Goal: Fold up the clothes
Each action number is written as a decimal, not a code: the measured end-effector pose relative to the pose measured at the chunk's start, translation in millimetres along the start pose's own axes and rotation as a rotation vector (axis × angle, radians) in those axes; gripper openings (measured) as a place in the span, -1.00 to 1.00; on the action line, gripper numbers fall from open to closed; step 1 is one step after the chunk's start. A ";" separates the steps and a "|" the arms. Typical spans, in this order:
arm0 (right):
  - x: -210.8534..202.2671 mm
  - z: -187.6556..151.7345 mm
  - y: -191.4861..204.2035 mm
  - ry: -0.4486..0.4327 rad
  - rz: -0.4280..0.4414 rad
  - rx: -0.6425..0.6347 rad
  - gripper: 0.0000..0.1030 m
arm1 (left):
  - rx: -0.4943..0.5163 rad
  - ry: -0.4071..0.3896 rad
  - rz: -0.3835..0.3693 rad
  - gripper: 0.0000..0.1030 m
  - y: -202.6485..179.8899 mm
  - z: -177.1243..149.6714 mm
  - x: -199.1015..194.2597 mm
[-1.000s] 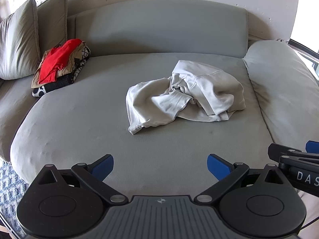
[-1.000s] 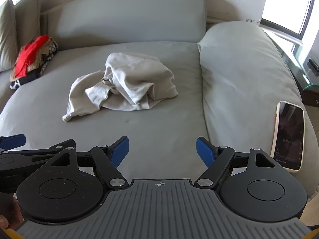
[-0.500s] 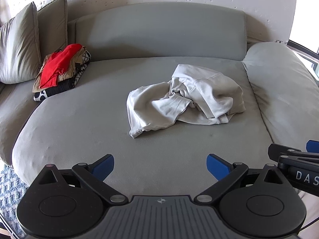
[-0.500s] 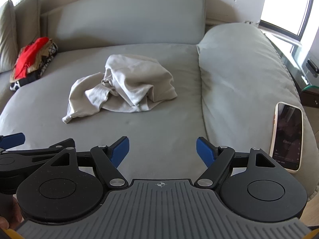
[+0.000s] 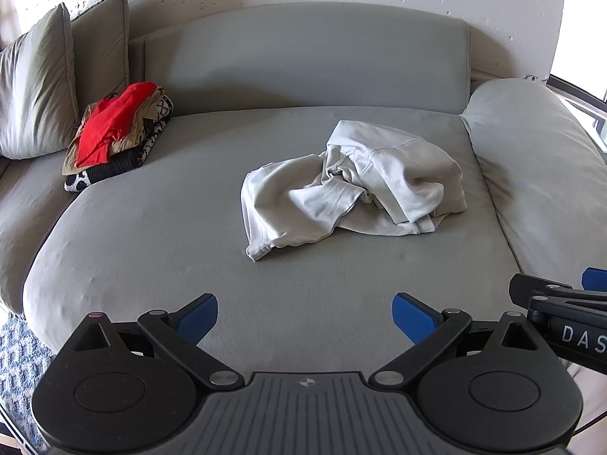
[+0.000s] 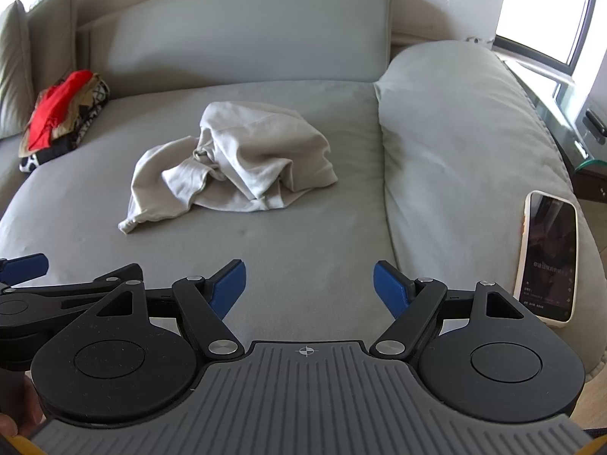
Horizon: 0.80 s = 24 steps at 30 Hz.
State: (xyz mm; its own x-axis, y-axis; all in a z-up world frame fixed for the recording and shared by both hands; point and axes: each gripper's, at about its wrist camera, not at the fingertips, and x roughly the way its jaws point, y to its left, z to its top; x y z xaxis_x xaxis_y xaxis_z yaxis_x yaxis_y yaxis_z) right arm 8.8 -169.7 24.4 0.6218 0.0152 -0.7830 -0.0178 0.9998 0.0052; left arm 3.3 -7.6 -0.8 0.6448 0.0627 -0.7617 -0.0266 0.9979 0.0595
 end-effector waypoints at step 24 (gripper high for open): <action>0.7 0.4 -2.0 0.001 0.006 0.009 0.54 | -0.006 0.004 0.013 0.91 -1.9 1.6 -0.4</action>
State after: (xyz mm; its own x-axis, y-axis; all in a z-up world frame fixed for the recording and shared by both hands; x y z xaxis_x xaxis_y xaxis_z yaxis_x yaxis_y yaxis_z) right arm 9.6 -171.7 24.2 0.6207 0.0212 -0.7838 -0.0147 0.9998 0.0154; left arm 4.2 -9.6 0.5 0.6413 0.0758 -0.7636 -0.0397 0.9971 0.0656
